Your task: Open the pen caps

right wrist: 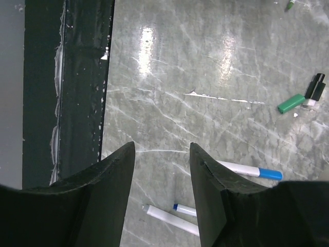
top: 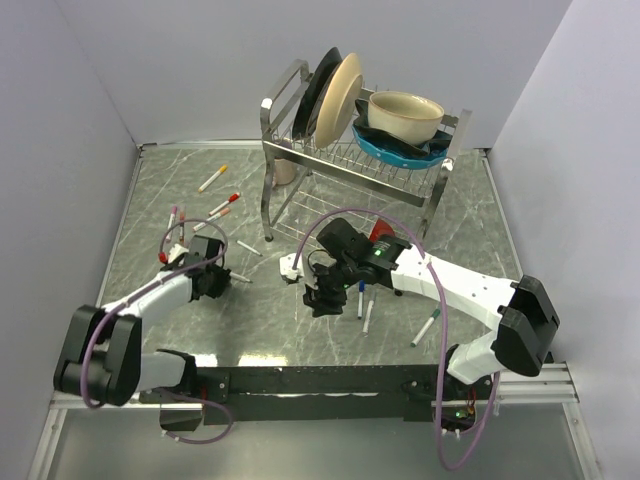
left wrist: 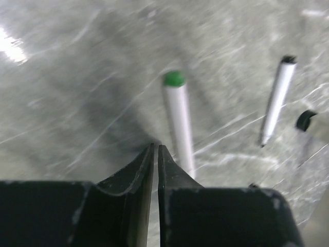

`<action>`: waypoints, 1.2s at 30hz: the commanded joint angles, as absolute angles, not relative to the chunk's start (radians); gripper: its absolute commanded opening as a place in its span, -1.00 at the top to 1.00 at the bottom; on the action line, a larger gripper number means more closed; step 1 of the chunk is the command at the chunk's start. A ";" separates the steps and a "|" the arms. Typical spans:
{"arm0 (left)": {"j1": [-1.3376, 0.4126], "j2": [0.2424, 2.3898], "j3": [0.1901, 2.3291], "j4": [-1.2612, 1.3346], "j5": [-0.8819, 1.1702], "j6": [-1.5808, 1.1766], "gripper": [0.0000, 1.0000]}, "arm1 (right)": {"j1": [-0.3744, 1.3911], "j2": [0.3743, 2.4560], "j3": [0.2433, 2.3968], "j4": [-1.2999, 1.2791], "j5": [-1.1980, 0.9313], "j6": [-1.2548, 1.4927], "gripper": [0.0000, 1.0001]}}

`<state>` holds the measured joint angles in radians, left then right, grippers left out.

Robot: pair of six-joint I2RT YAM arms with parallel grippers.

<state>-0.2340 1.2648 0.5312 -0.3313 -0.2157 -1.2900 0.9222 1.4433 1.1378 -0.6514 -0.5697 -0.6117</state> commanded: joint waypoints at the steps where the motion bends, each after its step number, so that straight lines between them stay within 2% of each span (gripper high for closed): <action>1: -0.230 1.351 0.589 -0.308 -0.249 -1.296 0.70 | 0.917 1.408 1.132 -0.653 -0.588 -0.629 -0.09; 15: -0.230 1.549 0.712 -0.287 -0.215 -1.259 0.57 | 0.917 1.430 1.138 -0.676 -0.587 -0.641 -0.09; 21: -0.230 1.539 0.726 -0.313 -0.235 -1.253 0.56 | 0.916 1.436 1.140 -0.680 -0.586 -0.644 -0.09; 25: -0.230 1.487 0.724 -0.345 -0.256 -1.241 0.49 | 0.917 1.440 1.140 -0.684 -0.581 -0.647 -0.09; 32: -0.230 1.249 0.739 -0.391 -0.227 -1.103 0.22 | 0.917 1.427 1.112 -0.680 -0.532 -0.669 -0.15; 34: -0.230 1.157 0.735 -0.391 -0.204 -1.036 0.04 | 0.917 1.407 1.076 -0.652 -0.481 -0.673 -0.18; 35: -0.232 1.052 0.730 -0.362 -0.155 -1.005 -0.19 | 0.917 1.398 1.063 -0.619 -0.453 -0.667 -0.20; 36: -0.232 0.996 0.720 -0.341 -0.123 -0.935 -0.32 | 0.917 1.387 1.048 -0.595 -0.427 -0.660 -0.23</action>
<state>-0.2325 1.2232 0.7246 -0.3828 -0.2096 -1.1191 0.9222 1.4387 1.1027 -0.6563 -0.5262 -0.6491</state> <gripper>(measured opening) 0.555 0.596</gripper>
